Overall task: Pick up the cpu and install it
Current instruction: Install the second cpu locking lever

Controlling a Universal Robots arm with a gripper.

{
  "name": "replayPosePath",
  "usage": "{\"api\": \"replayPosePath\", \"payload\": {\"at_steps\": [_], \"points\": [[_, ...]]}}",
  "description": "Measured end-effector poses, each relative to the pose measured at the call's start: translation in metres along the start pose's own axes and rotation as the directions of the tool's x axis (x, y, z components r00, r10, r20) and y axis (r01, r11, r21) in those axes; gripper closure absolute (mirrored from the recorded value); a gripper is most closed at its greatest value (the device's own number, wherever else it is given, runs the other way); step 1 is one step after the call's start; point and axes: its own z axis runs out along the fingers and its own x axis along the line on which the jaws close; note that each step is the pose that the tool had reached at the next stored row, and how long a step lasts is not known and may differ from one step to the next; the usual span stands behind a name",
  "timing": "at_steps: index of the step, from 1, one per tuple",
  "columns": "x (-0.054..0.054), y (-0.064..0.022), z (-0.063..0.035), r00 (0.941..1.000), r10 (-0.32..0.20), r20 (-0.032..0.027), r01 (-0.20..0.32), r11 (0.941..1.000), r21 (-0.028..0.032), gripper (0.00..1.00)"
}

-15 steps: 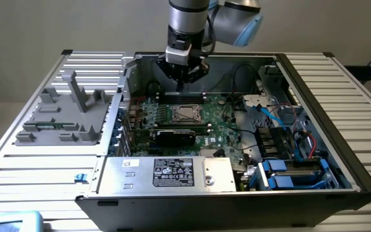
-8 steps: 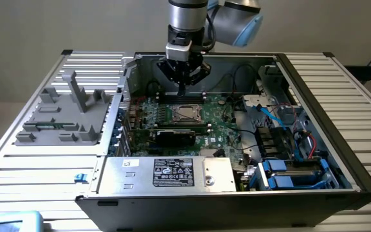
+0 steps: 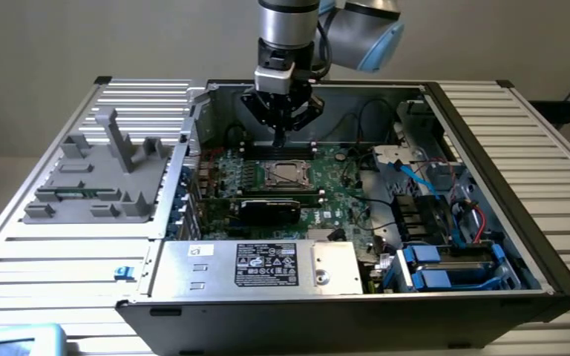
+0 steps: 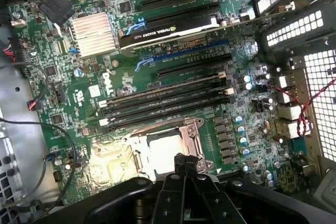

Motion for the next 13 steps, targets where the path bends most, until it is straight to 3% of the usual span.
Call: {"api": "replayPosePath", "payload": {"at_steps": [7,13], "points": [[-0.0002,0.0000,0.0000,1.0000,-0.003,0.0004,0.003,1.0000,-0.0003,0.89],[-0.0009,0.0003,0.0000,0.9952,-0.098,-0.0015,0.098,0.9952,-0.0020,0.89]]}}
